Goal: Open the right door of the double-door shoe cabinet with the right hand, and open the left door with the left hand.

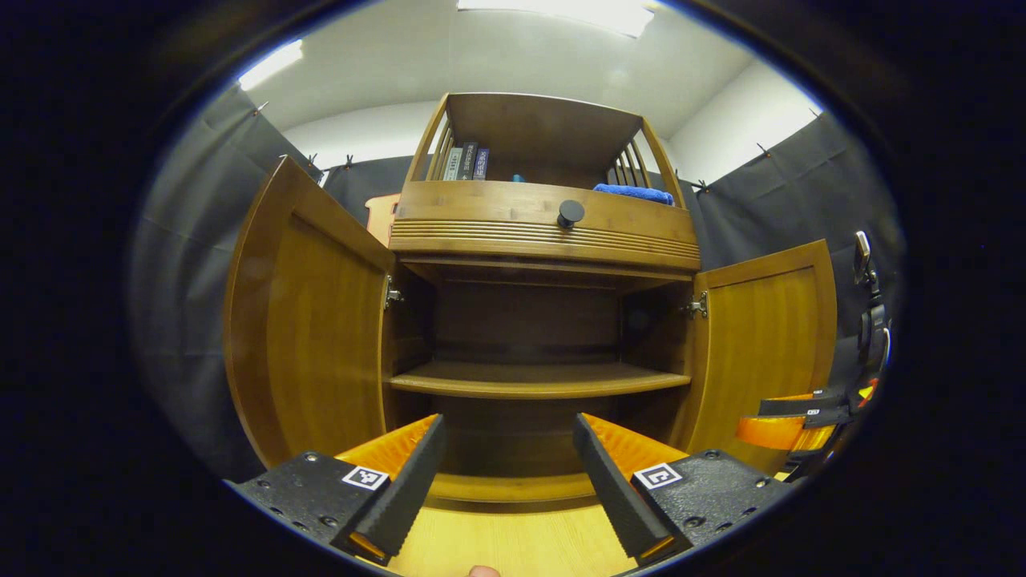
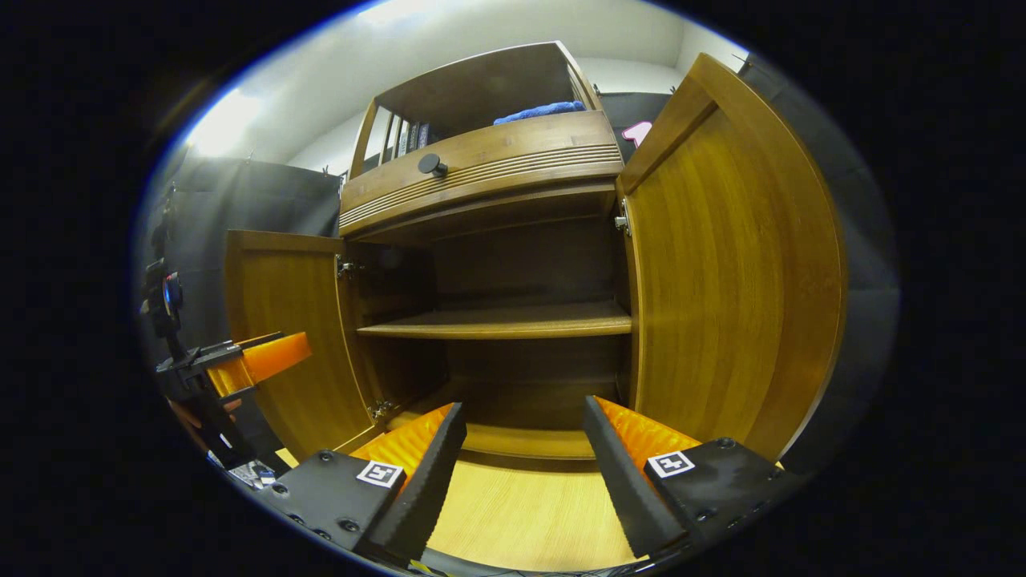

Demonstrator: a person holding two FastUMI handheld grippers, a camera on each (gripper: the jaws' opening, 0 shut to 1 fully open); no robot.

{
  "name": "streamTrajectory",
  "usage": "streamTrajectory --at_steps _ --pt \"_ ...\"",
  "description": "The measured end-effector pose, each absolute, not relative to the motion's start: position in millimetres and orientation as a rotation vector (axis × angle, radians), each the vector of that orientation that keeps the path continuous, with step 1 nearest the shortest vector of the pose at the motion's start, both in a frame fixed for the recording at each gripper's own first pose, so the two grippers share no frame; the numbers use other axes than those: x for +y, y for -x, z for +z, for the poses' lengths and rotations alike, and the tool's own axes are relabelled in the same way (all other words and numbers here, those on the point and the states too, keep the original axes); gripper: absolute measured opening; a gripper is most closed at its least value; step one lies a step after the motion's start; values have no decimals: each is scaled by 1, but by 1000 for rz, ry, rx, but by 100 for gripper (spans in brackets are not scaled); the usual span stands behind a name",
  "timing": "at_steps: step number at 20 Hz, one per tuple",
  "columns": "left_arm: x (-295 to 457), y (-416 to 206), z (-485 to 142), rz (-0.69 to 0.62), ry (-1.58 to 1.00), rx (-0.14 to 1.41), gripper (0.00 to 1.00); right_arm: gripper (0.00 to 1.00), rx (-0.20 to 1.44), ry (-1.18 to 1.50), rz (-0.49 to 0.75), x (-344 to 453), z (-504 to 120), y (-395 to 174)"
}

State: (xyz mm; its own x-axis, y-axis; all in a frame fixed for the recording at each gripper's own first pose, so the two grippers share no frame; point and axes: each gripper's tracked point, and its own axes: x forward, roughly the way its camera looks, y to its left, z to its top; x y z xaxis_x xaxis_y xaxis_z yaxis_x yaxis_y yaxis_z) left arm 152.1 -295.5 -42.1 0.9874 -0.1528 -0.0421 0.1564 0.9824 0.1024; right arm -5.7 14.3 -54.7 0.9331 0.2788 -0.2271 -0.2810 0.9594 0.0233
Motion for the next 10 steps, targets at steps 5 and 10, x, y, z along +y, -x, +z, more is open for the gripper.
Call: streamTrajectory --at_steps 5,10 --pt "-289 -152 -42 -156 -95 36 96 95 233 9 294 22 -55 7" --pt "-284 -149 -42 -149 -89 38 94 84 237 9 300 28 -58 7"
